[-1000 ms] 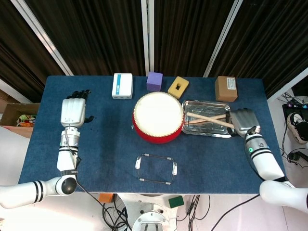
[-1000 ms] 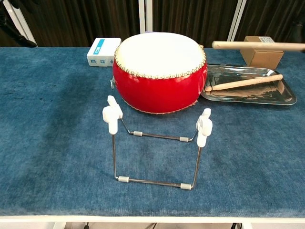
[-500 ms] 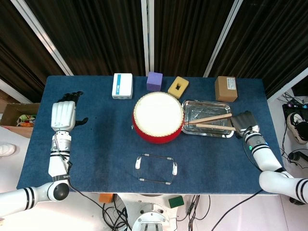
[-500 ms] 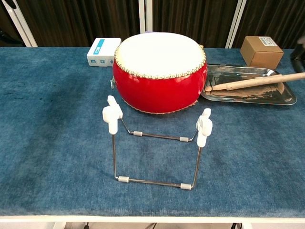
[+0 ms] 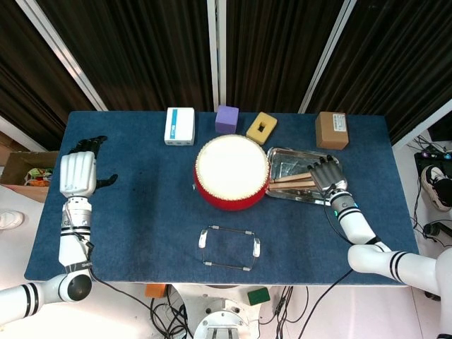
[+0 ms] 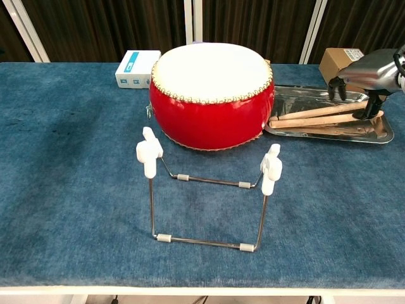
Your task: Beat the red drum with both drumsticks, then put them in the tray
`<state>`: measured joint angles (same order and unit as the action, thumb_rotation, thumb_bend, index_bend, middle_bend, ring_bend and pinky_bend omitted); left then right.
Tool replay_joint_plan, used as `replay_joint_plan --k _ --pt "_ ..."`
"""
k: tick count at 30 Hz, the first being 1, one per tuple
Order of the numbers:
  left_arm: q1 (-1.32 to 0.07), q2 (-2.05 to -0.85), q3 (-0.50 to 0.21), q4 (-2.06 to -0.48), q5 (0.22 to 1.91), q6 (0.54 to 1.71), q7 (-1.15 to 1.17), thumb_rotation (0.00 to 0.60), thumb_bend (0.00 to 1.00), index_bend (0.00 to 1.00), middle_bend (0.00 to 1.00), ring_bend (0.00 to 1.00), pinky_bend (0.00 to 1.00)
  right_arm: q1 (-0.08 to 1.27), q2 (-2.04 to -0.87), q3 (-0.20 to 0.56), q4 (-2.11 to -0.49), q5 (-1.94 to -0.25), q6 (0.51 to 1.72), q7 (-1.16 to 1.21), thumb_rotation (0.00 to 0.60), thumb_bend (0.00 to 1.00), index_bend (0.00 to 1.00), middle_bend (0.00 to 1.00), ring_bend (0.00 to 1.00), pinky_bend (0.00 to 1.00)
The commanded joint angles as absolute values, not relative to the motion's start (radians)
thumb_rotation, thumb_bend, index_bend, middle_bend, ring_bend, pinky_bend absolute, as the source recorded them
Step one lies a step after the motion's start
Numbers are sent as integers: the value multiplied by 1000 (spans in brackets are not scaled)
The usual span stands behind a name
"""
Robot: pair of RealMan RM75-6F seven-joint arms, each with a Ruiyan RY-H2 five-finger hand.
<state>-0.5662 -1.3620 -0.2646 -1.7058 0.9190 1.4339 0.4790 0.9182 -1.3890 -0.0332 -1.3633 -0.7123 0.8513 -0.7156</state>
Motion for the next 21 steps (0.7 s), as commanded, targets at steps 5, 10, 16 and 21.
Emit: replay_joint_plan --k 5,10,16,21 --pt "-515 -1266 -241 -1748 959 1411 435 600 79 212 250 211 326 861 -1288 -3 -1498 -749 937 -641 600 231 82 165 25 138" --pt "-450 -1173 -181 -1737 1058 1397 345 600 79 213 250 211 306 731 -1124 23 -1656 -903 1097 -440 600 242 82 182 31 139" --pt "-349 -1095 -91 -1695 1192 1429 219 600 68 217 251 210 292 545 -989 -7 -1726 -1116 1291 -205 600 242 82 168 32 141" --pt "-249 -1082 -29 -1672 1278 1513 156 600 67 218 252 210 290 404 -959 -49 -1712 -1245 1418 -58 600 242 82 167 31 141"
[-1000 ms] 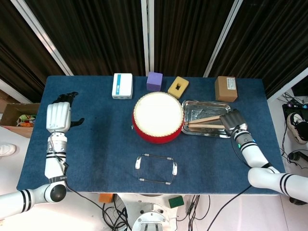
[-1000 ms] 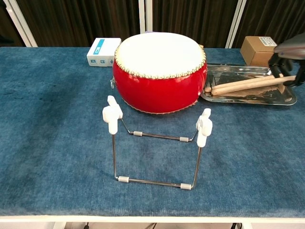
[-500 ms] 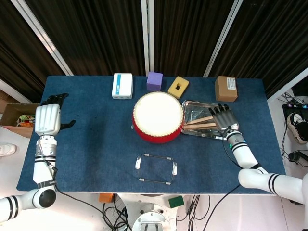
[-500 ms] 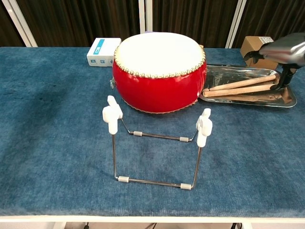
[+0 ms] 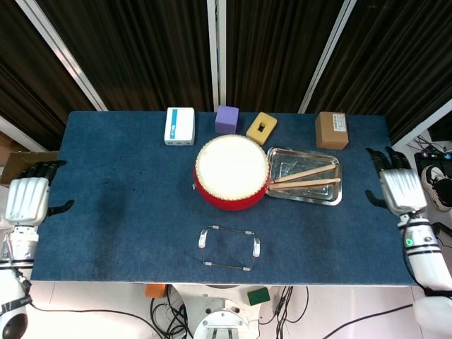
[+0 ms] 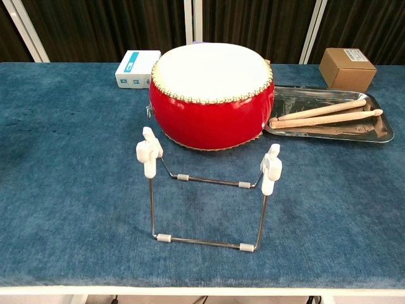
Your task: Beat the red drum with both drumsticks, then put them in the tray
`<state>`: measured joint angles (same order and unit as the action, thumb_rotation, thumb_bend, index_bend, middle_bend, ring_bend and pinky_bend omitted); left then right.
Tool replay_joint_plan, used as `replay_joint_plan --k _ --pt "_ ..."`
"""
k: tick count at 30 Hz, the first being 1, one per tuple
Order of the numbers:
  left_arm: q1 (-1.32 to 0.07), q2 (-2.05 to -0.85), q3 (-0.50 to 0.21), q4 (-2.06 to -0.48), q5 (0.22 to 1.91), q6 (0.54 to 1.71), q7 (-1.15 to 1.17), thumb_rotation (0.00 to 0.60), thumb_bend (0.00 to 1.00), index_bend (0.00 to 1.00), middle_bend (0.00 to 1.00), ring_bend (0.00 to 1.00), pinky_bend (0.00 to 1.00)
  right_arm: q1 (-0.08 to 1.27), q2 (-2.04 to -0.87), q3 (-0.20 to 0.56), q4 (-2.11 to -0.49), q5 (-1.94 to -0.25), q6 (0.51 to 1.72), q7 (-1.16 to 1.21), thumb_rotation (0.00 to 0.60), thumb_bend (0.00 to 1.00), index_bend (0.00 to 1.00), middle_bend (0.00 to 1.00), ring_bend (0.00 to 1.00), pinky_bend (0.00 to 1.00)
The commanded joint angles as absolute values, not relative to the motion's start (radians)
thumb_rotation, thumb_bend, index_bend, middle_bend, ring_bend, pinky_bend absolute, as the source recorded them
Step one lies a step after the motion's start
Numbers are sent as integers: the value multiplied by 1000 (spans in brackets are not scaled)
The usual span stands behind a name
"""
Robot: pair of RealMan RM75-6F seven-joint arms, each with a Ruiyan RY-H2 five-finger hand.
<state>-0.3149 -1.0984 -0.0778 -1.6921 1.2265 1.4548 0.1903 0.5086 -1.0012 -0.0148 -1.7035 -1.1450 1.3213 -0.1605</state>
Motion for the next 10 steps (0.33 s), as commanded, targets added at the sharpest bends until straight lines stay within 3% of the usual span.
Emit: replay_joint_plan --k 1,10 --pt "-232 -1083 -20 -1674 1289 1529 155 600 67 218 252 210 290 380 -960 -56 -1705 -1265 1441 -39 600 242 82 167 31 140" --pt "-102 -1129 59 -1678 1433 1651 92 600 68 218 252 210 290 239 -1010 -96 -1622 -1425 1554 74 600 242 81 174 31 141"
